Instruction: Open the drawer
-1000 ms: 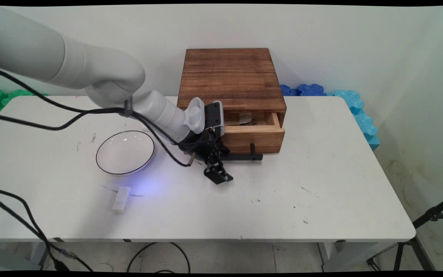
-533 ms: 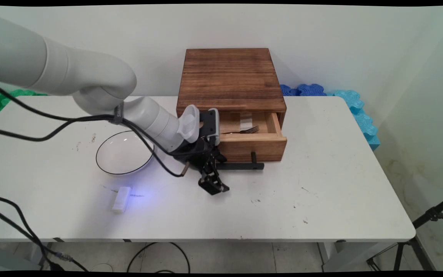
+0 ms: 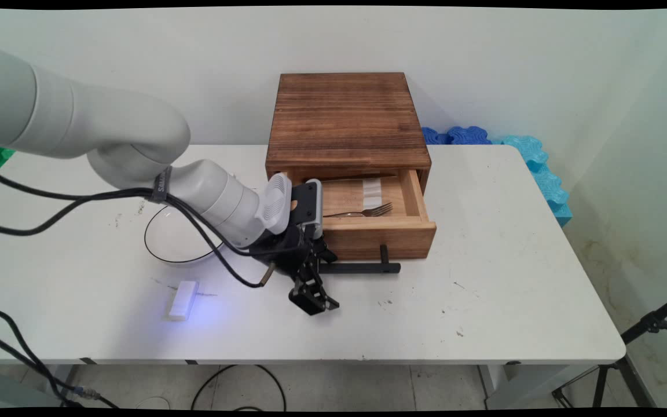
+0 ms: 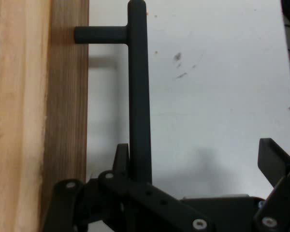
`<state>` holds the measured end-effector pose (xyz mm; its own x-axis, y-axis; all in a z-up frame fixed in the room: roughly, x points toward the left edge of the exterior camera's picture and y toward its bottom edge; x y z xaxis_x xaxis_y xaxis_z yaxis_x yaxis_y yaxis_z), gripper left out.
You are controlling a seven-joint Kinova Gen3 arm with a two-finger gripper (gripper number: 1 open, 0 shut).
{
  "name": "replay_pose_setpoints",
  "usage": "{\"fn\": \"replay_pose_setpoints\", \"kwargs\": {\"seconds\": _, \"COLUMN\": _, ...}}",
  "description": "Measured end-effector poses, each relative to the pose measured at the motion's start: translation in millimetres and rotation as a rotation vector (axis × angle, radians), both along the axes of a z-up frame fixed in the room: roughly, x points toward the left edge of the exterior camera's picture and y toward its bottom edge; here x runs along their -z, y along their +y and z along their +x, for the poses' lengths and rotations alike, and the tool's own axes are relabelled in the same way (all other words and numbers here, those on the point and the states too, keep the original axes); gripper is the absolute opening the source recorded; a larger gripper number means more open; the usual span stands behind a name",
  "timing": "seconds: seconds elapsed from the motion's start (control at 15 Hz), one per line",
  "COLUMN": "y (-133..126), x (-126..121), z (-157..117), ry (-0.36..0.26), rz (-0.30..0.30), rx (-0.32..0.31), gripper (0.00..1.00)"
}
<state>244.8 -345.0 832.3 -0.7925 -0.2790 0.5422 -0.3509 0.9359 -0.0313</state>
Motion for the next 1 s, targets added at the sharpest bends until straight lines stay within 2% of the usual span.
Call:
{"fn": "replay_pose_setpoints", "kwargs": {"seconds": 0.67, "y": 25.1, "x": 14.8, "z": -5.6, "ry": 0.025, "rz": 0.027, "rx": 0.052, "gripper": 1.0}}
{"fn": "replay_pose_setpoints", "kwargs": {"seconds": 1.0, "y": 39.5, "x": 12.4, "z": -9.9, "ry": 0.043, "rz": 0.032, "rx": 0.08, "gripper": 1.0}}
